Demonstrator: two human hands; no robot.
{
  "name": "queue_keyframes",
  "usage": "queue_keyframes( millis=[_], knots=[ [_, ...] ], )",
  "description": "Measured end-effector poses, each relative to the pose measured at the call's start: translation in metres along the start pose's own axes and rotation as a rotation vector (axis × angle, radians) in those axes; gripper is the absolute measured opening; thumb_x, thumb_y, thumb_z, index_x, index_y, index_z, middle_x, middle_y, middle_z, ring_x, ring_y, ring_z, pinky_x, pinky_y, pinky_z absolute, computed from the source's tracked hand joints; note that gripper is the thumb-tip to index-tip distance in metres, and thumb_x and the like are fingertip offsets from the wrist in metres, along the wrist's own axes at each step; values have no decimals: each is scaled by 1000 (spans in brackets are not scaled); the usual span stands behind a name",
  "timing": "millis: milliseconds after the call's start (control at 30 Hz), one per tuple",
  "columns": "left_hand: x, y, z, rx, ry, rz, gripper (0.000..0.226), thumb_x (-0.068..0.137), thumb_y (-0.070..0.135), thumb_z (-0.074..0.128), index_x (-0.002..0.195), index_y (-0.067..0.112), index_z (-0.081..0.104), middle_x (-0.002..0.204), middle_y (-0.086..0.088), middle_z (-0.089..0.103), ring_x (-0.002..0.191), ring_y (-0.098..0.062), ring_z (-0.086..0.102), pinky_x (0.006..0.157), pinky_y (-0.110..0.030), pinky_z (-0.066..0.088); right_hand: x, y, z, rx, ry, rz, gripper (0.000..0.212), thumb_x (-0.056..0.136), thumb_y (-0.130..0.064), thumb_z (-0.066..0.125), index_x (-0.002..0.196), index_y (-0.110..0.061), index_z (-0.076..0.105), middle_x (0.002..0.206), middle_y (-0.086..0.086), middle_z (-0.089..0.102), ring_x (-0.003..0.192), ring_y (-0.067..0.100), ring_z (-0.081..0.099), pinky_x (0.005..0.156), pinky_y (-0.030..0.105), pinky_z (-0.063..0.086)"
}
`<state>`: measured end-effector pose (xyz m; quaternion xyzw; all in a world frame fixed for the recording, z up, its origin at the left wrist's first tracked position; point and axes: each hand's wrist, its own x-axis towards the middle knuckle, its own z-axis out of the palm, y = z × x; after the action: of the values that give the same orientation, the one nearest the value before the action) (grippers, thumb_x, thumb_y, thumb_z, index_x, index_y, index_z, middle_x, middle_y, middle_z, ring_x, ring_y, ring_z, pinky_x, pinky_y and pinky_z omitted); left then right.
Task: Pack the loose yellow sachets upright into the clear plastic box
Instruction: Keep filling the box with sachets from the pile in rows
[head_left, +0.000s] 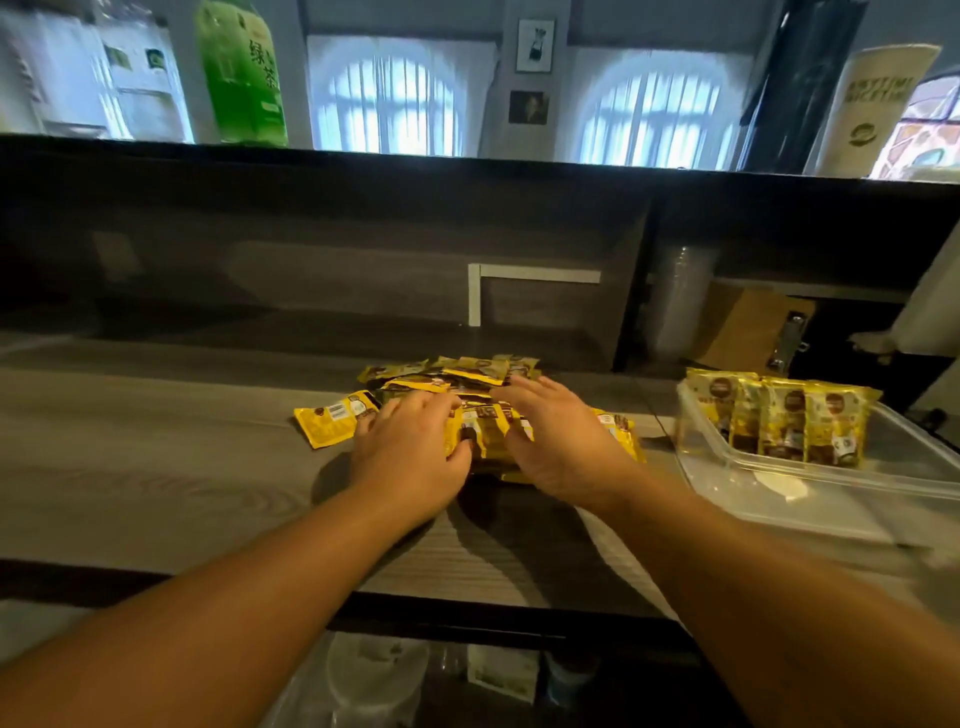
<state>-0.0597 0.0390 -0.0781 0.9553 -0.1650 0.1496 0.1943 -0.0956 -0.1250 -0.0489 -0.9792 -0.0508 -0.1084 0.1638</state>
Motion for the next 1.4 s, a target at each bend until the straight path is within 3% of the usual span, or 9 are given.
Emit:
queue_keyframes(
  millis=[167, 400, 533, 667, 933, 1100, 1200, 1300, 1400],
  knots=[
    [-13, -10, 11, -7, 3, 90, 55, 89, 56, 52, 140, 37, 45, 145, 14, 44, 137, -12, 33, 114, -43, 26, -9, -5, 33, -12, -66, -1, 56, 92, -33, 53, 143, -44, 33, 158, -17, 22, 149, 16, 4, 117, 57, -3],
    [-12, -16, 11, -214, 64, 130, 34, 84, 37, 70, 116, 39, 59, 120, 18, 57, 118, -10, 47, 101, -36, 39, -16, 7, 30, 25, 75, -33, 36, 90, -37, 62, 124, -43, 54, 134, -20, 52, 130, 9, 37, 115, 46, 23],
    [-11, -22, 10, -409, 55, 107, 44, 80, 20, 76, 118, 37, 63, 122, 16, 58, 117, -9, 50, 100, -39, 47, -17, 11, 29, 100, 209, -32, 26, 92, -27, 62, 117, -34, 64, 119, -12, 62, 108, 7, 50, 92, 23, 41],
    [-11, -24, 9, -479, 57, 76, 49, 85, 11, 70, 126, 35, 62, 125, 14, 60, 116, -8, 52, 96, -34, 51, -14, 14, 33, 313, 413, 28, 19, 92, -21, 62, 105, -34, 67, 101, -15, 64, 98, 8, 59, 81, 27, 52],
    [-8, -22, 15, -469, 118, 55, 51, 87, 6, 64, 128, 35, 60, 123, 11, 64, 116, -12, 58, 94, -39, 55, -16, 15, 18, 783, 662, 163, 15, 98, -31, 53, 87, -32, 64, 81, -11, 70, 72, 1, 66, 55, 19, 49],
    [-12, -20, 13, -501, 243, 112, 35, 99, 12, 51, 128, 30, 62, 95, 13, 66, 69, 3, 56, 55, -13, 41, -16, 17, 12, 1009, 643, 331, 18, 98, -33, 51, 95, -23, 66, 85, -3, 75, 75, 12, 72, 57, 29, 58],
    [-15, -19, 11, -645, 328, 107, 31, 102, 14, 47, 124, 32, 61, 75, 7, 62, 51, -4, 48, 43, -17, 31, -14, 17, 12, 1052, 640, 366, 18, 99, -32, 51, 93, -24, 66, 83, -4, 75, 76, 14, 73, 62, 35, 59],
    [-18, -11, -2, -788, 376, -19, 27, 104, 19, 44, 120, 36, 59, 80, 7, 63, 60, -12, 59, 44, -30, 50, -14, 17, 12, 1082, 638, 389, 18, 99, -31, 51, 92, -24, 66, 85, -2, 75, 78, 14, 73, 64, 36, 59],
    [-13, -1, -20, -1164, 354, -409, 24, 104, 23, 45, 110, 39, 62, 105, 2, 66, 85, -20, 71, 59, -35, 61, -17, 14, 11, 1085, 633, 370, 12, 97, -29, 53, 93, -26, 64, 87, -3, 75, 77, 11, 73, 62, 33, 60]
  ],
)
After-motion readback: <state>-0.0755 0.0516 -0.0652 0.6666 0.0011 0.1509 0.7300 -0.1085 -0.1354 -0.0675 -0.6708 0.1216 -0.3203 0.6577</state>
